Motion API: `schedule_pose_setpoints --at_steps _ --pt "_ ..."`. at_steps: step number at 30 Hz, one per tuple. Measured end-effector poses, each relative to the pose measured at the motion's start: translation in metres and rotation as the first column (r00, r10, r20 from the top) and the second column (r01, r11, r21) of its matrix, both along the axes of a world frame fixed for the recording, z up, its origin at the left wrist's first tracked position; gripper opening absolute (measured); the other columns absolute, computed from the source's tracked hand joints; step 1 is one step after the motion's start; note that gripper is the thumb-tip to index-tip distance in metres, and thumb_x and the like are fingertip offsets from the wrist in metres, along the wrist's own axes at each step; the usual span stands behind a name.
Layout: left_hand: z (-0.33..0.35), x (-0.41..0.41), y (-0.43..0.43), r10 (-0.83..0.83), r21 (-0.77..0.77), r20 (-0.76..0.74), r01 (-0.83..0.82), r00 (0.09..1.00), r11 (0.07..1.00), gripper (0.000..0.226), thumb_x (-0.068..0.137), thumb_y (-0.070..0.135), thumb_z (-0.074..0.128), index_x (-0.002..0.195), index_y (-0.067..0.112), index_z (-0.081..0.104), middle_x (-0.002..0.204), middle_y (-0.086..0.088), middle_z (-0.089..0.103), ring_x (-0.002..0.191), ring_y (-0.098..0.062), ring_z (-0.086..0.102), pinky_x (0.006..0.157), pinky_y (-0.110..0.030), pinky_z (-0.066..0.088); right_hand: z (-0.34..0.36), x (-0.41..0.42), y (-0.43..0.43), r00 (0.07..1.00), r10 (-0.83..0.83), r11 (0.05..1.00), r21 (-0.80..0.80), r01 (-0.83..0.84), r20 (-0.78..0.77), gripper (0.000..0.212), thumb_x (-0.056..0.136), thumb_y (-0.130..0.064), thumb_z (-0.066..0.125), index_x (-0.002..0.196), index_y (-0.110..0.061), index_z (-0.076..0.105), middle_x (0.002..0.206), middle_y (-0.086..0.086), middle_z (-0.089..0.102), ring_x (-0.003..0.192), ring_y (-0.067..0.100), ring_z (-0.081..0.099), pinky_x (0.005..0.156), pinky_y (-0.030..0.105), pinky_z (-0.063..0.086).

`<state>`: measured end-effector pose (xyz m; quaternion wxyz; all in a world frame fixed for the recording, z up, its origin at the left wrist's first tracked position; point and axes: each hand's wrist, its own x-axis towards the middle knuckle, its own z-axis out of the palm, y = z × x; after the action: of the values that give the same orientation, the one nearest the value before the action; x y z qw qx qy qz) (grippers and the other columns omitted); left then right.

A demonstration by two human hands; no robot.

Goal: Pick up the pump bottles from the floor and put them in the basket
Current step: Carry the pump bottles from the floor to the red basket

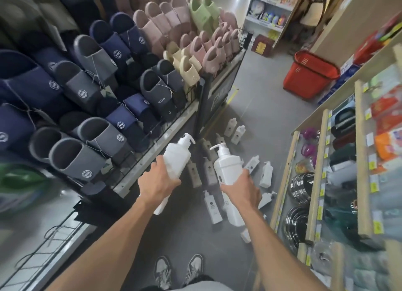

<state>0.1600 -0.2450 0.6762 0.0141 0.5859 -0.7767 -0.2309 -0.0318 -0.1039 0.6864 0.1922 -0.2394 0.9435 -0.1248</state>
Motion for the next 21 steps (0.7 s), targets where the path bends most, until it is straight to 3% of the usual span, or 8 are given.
schedule_pose_setpoints --at_steps 9,17,21 --pt "0.017 0.038 0.02 0.11 -0.032 -0.037 -0.111 0.993 0.993 0.073 0.07 0.048 0.073 0.123 0.019 0.032 0.113 -0.004 0.058 0.084 -0.029 0.059 0.065 -0.037 0.049 0.017 0.017 0.003 0.994 0.106 0.994 -0.018 -0.107 -0.041 0.07 0.073 -0.051 0.077 0.121 -0.018 0.038 0.115 0.005 0.06 0.098 0.032 0.061 0.086 0.043 0.05" --pt "0.032 0.057 0.044 0.293 -0.066 -0.05 -0.296 0.955 0.953 0.074 0.072 0.05 0.073 0.125 0.018 0.034 0.117 -0.004 0.058 0.093 -0.033 0.064 0.075 -0.04 0.052 0.027 0.021 -0.02 0.939 0.341 0.939 -0.02 -0.342 -0.056 0.072 0.08 -0.047 0.078 0.131 -0.016 0.038 0.126 0.009 0.059 0.11 0.034 0.059 0.08 0.037 0.033" --pt "0.033 0.073 0.059 0.406 -0.056 -0.029 -0.407 0.913 0.912 0.075 0.073 0.05 0.074 0.126 0.017 0.033 0.118 -0.005 0.058 0.093 -0.035 0.064 0.077 -0.043 0.051 0.025 0.025 -0.033 0.889 0.455 0.889 -0.023 -0.457 -0.06 0.071 0.075 -0.049 0.078 0.126 -0.018 0.039 0.119 0.007 0.06 0.105 0.035 0.061 0.082 0.04 0.044"
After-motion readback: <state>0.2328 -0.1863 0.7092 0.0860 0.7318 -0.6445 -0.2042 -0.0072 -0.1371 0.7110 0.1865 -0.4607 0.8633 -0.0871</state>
